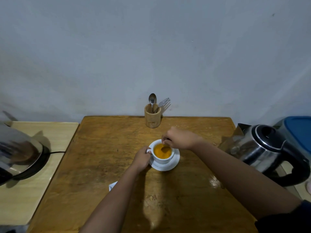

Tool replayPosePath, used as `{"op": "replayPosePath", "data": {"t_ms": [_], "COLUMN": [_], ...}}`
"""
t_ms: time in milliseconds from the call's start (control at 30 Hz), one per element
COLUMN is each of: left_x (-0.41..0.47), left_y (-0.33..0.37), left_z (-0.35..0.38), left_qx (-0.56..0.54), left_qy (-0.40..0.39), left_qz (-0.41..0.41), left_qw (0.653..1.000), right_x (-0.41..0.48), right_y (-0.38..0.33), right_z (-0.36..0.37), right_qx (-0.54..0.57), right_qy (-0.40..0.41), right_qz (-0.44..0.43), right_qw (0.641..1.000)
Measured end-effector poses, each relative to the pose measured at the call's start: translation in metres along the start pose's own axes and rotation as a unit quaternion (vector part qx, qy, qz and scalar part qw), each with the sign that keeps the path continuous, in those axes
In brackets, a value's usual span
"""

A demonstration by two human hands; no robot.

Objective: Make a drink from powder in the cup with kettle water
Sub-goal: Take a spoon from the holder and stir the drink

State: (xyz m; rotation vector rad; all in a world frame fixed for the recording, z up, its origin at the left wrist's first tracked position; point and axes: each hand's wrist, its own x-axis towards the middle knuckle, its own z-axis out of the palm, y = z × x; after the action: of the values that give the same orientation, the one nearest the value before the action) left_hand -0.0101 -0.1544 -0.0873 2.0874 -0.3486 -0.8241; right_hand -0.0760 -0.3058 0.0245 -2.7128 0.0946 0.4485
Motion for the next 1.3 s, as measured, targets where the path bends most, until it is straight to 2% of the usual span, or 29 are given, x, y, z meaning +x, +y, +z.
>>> {"op": "replayPosePath", "data": {"t_ms": [267, 500, 600, 700, 833, 1100, 1300], "left_x": [0.000, 0.000, -0.001, -0.002, -0.003, -0.004, -0.005], "left_y": [0.000, 0.000, 0.000, 0.000, -0.001, 0.001, 0.001], "left_z": [0.000, 0.000, -0.001, -0.002, -0.003, 0.000, 0.000], "left_qx": [-0.009, -0.006, -0.007, -0.007, -0.007, 0.002, 0.005], "left_qy": [-0.005, -0.001, -0.001, 0.003, 0.004, 0.017, 0.022], "left_qz": [0.006, 0.010, 0.005, 0.003, -0.004, -0.006, -0.003], "left_qw": [1.000, 1.000, 1.000, 1.000, 1.000, 1.000, 1.000], "right_x": [0.003, 0.001, 0.001, 0.002, 0.003, 0.002, 0.001], "right_y": [-0.005, -0.014, -0.014, -0.013, -0.011, -0.013, -0.011], "right_z": [0.015, 0.007, 0.003, 0.001, 0.005, 0.013, 0.010], "right_qx": [0.050, 0.112, 0.097, 0.028, -0.010, 0.108, 0.194], "right_qy": [0.053, 0.001, -0.024, -0.035, -0.003, 0.070, 0.039], "right_qz": [-0.013, -0.005, -0.004, 0.002, 0.010, 0.043, 0.061], "right_qw": [0.997, 0.994, 0.995, 0.999, 1.000, 0.991, 0.978]}}
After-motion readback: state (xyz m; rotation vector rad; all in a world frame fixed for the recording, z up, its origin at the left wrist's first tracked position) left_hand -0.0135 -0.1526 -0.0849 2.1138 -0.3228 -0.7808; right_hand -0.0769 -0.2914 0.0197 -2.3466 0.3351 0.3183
